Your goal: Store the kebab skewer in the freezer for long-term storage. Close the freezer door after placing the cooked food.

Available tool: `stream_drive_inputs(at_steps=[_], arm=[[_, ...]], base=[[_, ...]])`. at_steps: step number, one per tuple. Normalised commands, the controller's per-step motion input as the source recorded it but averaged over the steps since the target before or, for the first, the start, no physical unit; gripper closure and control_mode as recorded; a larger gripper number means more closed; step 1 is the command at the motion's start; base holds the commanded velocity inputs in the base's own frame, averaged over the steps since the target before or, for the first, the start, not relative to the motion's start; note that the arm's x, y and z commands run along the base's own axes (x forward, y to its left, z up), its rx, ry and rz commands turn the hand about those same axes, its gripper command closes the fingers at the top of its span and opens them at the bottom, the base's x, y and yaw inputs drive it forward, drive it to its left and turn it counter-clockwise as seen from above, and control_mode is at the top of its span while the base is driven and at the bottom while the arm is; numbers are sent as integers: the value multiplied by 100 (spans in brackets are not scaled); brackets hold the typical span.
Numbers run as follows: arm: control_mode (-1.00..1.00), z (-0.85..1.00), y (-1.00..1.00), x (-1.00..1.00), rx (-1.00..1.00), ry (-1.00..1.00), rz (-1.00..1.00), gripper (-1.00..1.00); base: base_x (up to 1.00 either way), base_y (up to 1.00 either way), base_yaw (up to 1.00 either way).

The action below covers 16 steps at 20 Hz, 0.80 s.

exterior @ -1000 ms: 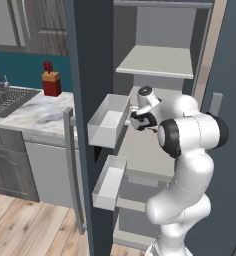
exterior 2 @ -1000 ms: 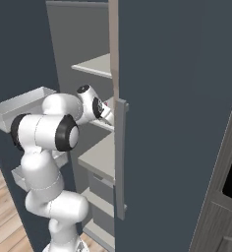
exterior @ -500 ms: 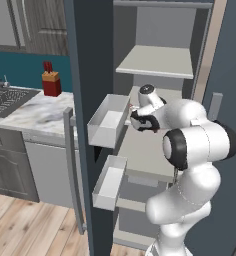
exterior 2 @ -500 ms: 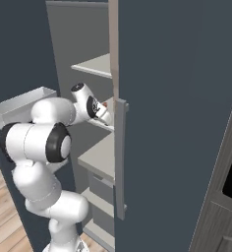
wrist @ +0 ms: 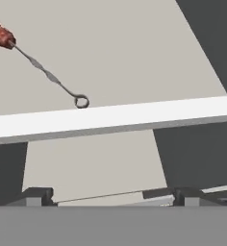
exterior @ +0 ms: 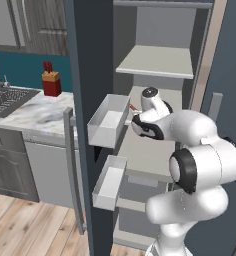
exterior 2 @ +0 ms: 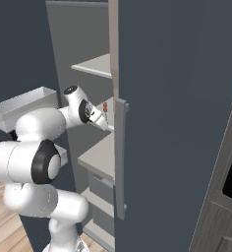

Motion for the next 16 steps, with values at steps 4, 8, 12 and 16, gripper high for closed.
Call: stream_drive_inputs(at_steps=[4, 8, 12, 16], arm=[[-100, 0, 3, -69, 0, -1, 0, -100], [-100, 6, 8, -76, 0, -2, 0, -100], [-100, 12, 9, -64, 0, 0, 0, -100], [-100, 10, 5, -47, 0, 3, 0, -100]], base=[[0, 0, 0], [0, 0, 0], [0, 0, 0], [0, 0, 0]])
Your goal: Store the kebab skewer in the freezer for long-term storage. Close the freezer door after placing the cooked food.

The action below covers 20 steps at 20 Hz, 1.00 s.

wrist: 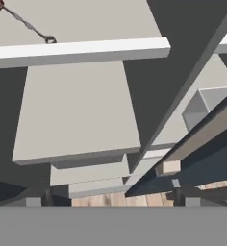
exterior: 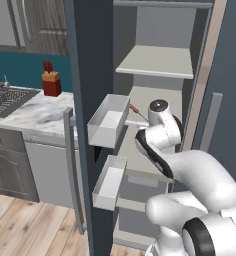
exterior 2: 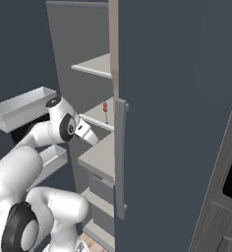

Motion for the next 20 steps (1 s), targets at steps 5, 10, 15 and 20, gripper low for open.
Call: stream_drive_inputs(at_steps=[5, 10, 15, 20], arm=[[-100, 11, 0, -23, 2, 2, 0, -100], [-100, 23, 0, -27, 5, 4, 0, -100], [-100, 30, 7, -28, 6, 10, 0, -100], [-100, 25, 4, -29, 4, 14, 0, -100]], base=[[0, 0, 0], [0, 0, 0], [0, 0, 0], [0, 0, 0]])
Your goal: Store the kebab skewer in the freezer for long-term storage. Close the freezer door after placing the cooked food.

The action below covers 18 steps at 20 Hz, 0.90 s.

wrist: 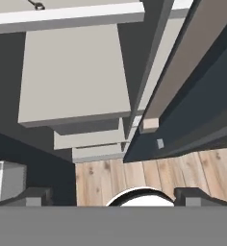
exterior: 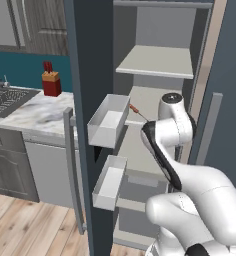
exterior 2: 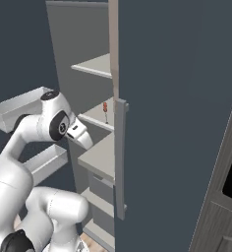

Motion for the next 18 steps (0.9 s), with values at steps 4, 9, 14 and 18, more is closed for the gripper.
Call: stream_drive_inputs(at_steps=[4, 9, 14, 18], arm=[[-100, 26, 0, -31, 4, 14, 0, -100], [-100, 27, 2, -34, 3, 14, 2, -100], [-100, 3, 3, -38, 3, 10, 10, -100], [-100, 5, 0, -37, 1, 10, 14, -100]], base=[[0, 0, 0], [0, 0, 0], [0, 0, 0], [0, 0, 0]])
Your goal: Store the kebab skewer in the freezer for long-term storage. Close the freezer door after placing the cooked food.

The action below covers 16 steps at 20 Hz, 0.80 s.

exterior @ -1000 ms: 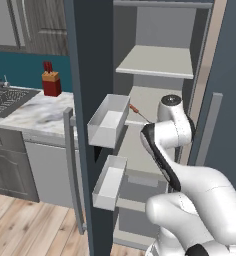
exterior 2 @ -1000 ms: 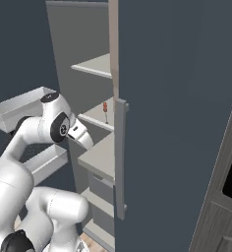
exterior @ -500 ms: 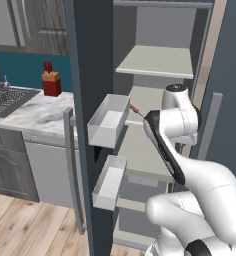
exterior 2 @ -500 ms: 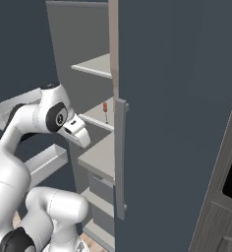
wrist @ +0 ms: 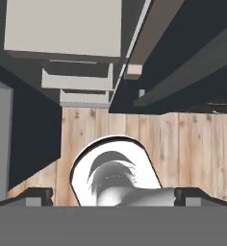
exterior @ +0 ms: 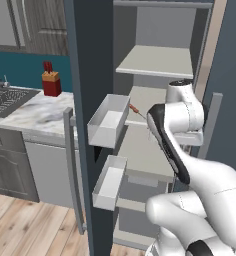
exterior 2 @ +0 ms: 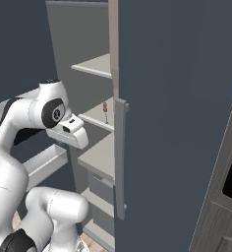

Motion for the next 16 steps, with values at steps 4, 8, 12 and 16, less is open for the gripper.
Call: stream_drive_inputs(at_steps=[4, 8, 12, 16], arm=[[-100, 0, -17, -58, 0, 0, 16, -100], [-100, 5, -12, -65, 0, 0, 16, -100], [-100, 9, 0, -84, 0, 0, 15, -100], [-100, 9, 2, -70, 0, -1, 12, -100]], base=[[0, 0, 0], [0, 0, 0], [0, 0, 0], [0, 0, 0]])
